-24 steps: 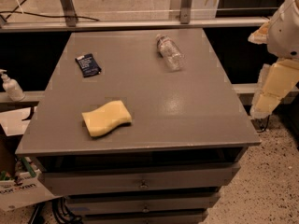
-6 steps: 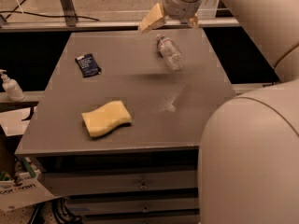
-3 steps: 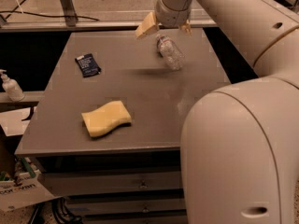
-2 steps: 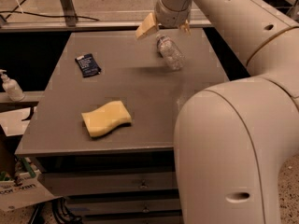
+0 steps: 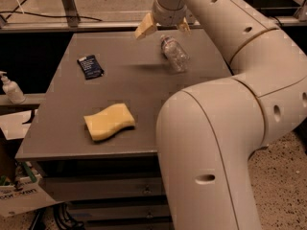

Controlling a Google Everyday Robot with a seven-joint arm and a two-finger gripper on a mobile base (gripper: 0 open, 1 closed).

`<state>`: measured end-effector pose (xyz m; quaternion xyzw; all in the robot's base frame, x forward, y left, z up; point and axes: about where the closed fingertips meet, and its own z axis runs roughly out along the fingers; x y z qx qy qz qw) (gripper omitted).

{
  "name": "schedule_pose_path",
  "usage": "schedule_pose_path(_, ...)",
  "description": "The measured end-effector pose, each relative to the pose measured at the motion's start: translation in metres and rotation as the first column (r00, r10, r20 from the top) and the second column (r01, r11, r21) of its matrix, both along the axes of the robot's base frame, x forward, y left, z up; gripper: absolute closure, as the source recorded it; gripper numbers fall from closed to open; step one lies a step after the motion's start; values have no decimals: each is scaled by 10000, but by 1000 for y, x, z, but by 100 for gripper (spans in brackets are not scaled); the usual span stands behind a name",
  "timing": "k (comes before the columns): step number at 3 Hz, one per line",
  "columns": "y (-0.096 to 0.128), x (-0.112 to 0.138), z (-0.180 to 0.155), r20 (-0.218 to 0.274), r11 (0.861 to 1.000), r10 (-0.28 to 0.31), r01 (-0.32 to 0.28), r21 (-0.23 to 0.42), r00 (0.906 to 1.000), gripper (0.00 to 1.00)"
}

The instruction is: Place water bottle upright

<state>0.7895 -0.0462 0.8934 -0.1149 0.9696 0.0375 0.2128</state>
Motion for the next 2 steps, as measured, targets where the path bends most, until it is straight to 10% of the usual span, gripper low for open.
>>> schedule_pose_path(2, -4, 25, -12, 107, 9959, -663, 669, -613, 9977, 0)
